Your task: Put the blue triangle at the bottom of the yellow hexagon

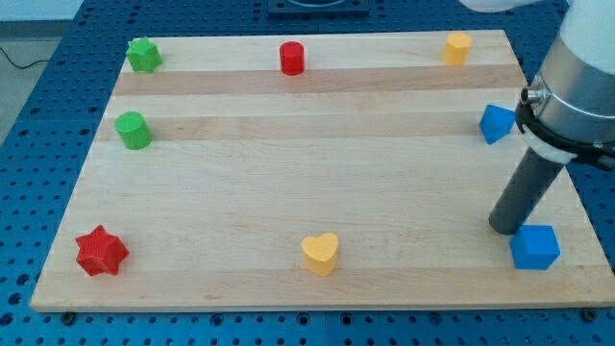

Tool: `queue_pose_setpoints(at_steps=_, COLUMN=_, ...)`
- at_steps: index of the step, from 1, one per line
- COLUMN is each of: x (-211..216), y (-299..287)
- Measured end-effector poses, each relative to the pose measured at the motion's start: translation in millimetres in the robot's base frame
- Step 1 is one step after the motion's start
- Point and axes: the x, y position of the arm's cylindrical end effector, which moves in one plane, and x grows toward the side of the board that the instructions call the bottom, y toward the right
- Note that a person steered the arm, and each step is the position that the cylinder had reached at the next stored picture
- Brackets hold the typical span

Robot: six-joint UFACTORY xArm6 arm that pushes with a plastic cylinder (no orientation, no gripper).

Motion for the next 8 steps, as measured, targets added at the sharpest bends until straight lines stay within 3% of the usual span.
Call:
queue_pose_setpoints(at_steps=3, x=-81.4, y=-56.5)
queue_pose_setpoints(at_steps=7, x=-85.5, y=13.6)
queue_pose_setpoints(at_steps=8, x=-120.6, y=15.8)
